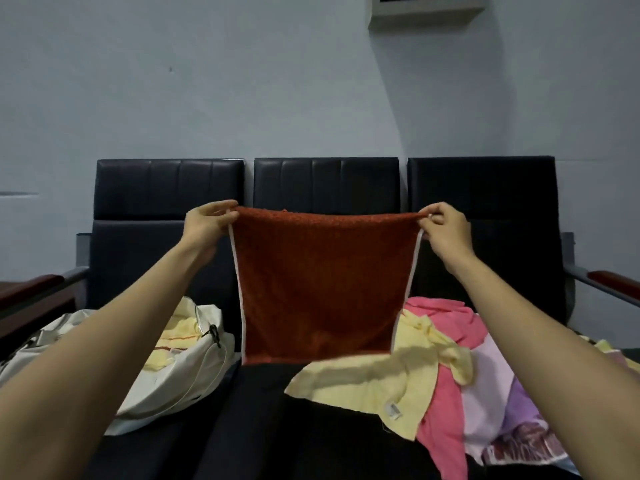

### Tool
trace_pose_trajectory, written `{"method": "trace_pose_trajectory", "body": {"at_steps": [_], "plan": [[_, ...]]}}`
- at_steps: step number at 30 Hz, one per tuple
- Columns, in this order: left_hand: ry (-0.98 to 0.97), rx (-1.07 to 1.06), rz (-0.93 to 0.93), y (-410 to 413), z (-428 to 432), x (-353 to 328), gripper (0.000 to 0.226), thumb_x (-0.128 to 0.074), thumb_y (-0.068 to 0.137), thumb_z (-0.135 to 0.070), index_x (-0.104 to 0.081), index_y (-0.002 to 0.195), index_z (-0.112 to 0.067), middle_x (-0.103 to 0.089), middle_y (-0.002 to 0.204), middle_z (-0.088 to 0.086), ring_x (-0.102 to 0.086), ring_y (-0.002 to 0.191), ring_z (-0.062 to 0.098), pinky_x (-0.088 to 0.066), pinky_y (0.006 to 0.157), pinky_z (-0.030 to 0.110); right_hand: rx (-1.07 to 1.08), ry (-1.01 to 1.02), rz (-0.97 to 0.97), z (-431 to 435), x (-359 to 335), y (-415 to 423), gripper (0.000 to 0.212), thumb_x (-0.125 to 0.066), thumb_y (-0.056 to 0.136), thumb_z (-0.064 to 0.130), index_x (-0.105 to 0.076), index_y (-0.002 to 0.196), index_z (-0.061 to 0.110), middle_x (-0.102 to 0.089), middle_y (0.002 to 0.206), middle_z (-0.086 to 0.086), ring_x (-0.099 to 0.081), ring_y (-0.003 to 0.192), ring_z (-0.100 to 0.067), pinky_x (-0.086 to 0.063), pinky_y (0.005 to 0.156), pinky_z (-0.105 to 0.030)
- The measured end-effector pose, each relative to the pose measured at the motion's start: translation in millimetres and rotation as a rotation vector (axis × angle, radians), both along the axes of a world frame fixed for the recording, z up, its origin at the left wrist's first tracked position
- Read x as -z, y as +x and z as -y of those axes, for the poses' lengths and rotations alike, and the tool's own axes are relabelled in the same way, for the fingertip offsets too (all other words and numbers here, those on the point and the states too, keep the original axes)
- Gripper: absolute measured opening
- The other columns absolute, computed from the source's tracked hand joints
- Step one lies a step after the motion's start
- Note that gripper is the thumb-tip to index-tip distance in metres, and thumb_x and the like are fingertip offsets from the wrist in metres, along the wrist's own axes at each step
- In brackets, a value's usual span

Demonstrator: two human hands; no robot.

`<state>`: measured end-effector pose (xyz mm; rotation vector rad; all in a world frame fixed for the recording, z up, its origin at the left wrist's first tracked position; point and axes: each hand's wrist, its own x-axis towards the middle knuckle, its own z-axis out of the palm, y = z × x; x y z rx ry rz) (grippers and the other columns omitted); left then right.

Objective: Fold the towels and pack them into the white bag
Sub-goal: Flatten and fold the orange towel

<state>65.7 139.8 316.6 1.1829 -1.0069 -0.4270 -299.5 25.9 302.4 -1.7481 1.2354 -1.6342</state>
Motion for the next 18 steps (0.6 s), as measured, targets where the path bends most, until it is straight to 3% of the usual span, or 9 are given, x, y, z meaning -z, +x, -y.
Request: {"method": "trace_pose_trajectory", "body": {"at_steps": [3,6,11,13,15,18], "plan": [[0.039,-0.06,0.135,-2,-12,14,0.036,-0.07,0.08,0.004,-0.066,0.112,-0.011,-0.066,0.097,0.001,-0.064,0.092,0.014,-0.051,0.084,0.021,-0.003,-0.033,-0.054,-7,6,3,0.011,-0.06,0.092,0.009,-0.063,0.094,0.019,-0.066,0.09,0.002,-0.066,0.094,-0.018,-0.056,0.088,-0.04],[0.07,-0.182,0.221,-3,-24,30,0.024,-0.072,0.08,-0.002,-0.069,0.099,-0.016,-0.068,0.097,0.003,-0.064,0.101,0.02,-0.049,0.094,0.03,0.016,-0.077,-0.126,-19,13,2,0.014,-0.055,0.095,0.01,-0.065,0.104,0.015,-0.065,0.098,-0.001,-0.062,0.098,-0.017,-0.052,0.084,-0.031],[0.036,-0.336,0.549,-12,-52,26,0.02,-0.066,0.087,-0.008,-0.071,0.106,-0.008,-0.058,0.097,0.006,-0.056,0.098,0.022,-0.042,0.085,0.028,0.029,-0.214,-0.211,-49,-1,-6,0.018,-0.051,0.098,0.011,-0.065,0.108,0.009,-0.063,0.096,0.001,-0.057,0.091,-0.009,-0.038,0.066,-0.006],[0.021,-0.367,0.607,-13,-61,17,0.019,-0.064,0.089,-0.011,-0.07,0.107,-0.008,-0.05,0.098,0.008,-0.05,0.094,0.02,-0.036,0.082,0.025,0.073,-0.287,-0.217,-56,-8,-10,0.017,-0.051,0.098,0.011,-0.066,0.106,0.008,-0.061,0.095,-0.001,-0.055,0.088,-0.01,-0.037,0.065,-0.009],[0.045,-0.339,0.614,-12,-64,12,0.014,-0.063,0.091,-0.013,-0.068,0.104,-0.011,-0.046,0.099,0.008,-0.046,0.092,0.017,-0.034,0.081,0.024,0.136,-0.317,-0.247,-57,-13,-12,0.018,-0.052,0.097,0.012,-0.066,0.106,0.008,-0.056,0.099,-0.006,-0.051,0.089,-0.013,-0.036,0.074,-0.017],[0.146,-0.253,0.622,-8,-59,18,0.011,-0.065,0.089,-0.014,-0.069,0.098,-0.009,-0.056,0.095,0.01,-0.051,0.089,0.019,-0.038,0.077,0.029,0.177,-0.245,-0.308,-46,-8,-13,0.018,-0.055,0.095,0.016,-0.068,0.106,0.009,-0.045,0.102,-0.007,-0.047,0.09,-0.015,-0.035,0.081,-0.023]]}}
